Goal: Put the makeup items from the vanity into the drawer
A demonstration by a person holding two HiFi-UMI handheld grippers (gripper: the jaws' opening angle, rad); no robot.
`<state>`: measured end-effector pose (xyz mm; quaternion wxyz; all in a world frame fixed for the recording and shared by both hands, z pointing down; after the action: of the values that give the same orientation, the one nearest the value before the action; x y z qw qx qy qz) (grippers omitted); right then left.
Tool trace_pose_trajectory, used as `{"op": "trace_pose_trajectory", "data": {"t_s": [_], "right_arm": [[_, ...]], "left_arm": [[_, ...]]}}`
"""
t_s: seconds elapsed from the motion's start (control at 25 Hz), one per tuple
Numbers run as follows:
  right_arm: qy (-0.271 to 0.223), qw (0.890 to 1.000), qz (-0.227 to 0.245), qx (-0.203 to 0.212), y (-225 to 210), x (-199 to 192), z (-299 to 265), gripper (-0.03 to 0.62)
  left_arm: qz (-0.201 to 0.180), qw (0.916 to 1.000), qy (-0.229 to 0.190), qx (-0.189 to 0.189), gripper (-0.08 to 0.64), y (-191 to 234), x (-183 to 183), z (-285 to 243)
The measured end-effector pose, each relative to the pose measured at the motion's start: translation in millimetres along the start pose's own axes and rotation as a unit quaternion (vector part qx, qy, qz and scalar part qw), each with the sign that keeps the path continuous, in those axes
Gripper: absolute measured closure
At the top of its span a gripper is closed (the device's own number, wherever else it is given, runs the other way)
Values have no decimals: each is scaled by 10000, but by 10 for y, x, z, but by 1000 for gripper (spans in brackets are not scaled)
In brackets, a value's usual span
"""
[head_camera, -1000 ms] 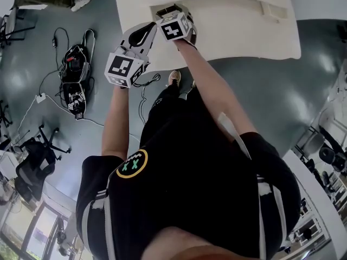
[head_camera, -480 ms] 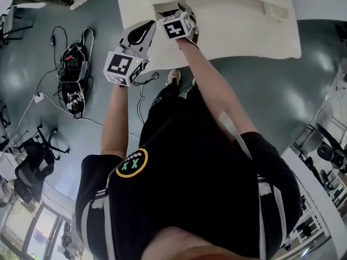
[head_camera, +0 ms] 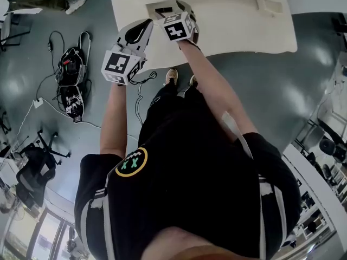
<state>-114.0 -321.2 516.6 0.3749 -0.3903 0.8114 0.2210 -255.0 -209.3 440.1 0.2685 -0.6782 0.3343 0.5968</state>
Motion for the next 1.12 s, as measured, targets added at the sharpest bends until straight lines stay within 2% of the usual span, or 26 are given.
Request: {"op": "trace_pose_trajectory", "data": {"t_s": [0.28,0.48,0.76,0.92,1.04,1.12], "right_arm": [[-890,9960,73,86,-201,208,628,247],[-1514,9881,253,-11,-452,238,1198,329],[-2037,9779,429,-199,-800,62,1959,422],[-2183,9745,399,-322,-985,-129,2274,511],[-2339,9717,316,-115,-1089,-285,2430,569],[-2424,9696,322,12,-1134,-364,2521,569]], "left_arm": [[-123,9998,-69,-128,540,-160,142,-167],[-180,9994,-150,-258,540,-272,244,-343],[-316,9974,-216,-604,540,-541,458,-676],[-375,9959,-224,-788,540,-714,569,-823],[-378,9951,-209,-887,540,-821,597,-891],[-373,9947,-195,-941,540,-895,606,-925]]}}
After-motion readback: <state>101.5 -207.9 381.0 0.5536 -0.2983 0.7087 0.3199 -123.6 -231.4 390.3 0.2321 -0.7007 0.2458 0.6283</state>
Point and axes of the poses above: the fingertips, and each gripper's own axes: z backward along the fingers, y to its left, x out of its top, the point moved 10 cm from there along z, backward along the fingers
